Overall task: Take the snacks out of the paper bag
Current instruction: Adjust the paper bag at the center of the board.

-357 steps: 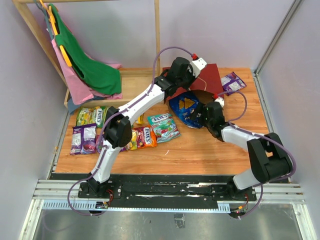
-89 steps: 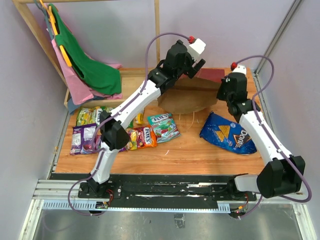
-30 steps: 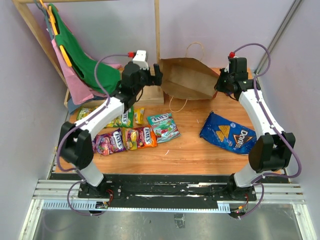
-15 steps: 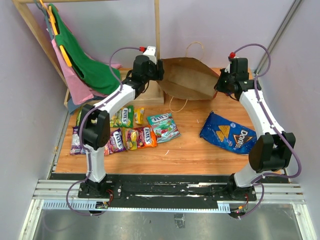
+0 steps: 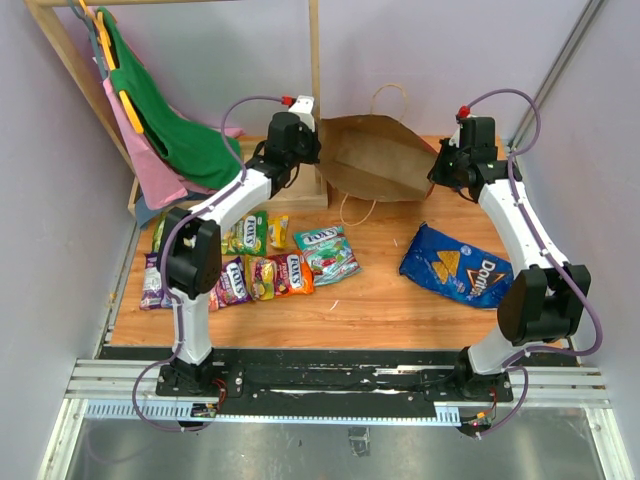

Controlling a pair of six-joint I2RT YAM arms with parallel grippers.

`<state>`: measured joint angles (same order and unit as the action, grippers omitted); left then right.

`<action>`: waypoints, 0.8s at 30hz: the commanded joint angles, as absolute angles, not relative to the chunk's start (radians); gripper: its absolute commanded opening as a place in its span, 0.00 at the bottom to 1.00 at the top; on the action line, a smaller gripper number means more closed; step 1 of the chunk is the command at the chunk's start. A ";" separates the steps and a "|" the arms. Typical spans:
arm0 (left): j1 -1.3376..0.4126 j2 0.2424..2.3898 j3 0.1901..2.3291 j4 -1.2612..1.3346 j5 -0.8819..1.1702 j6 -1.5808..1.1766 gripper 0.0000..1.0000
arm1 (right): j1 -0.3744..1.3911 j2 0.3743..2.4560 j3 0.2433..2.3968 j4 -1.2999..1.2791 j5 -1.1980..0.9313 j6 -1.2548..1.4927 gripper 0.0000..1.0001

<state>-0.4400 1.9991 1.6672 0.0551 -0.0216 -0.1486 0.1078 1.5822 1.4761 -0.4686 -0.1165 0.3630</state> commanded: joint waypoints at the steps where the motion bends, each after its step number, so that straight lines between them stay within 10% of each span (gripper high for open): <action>1: -0.440 1.975 1.674 0.029 -0.024 -0.143 0.01 | 0.092 1.560 1.471 -0.471 -0.126 0.364 0.03; 24: -0.567 2.067 2.230 -0.584 -0.169 -0.100 0.01 | 0.055 1.722 1.852 -0.724 -0.174 0.246 0.12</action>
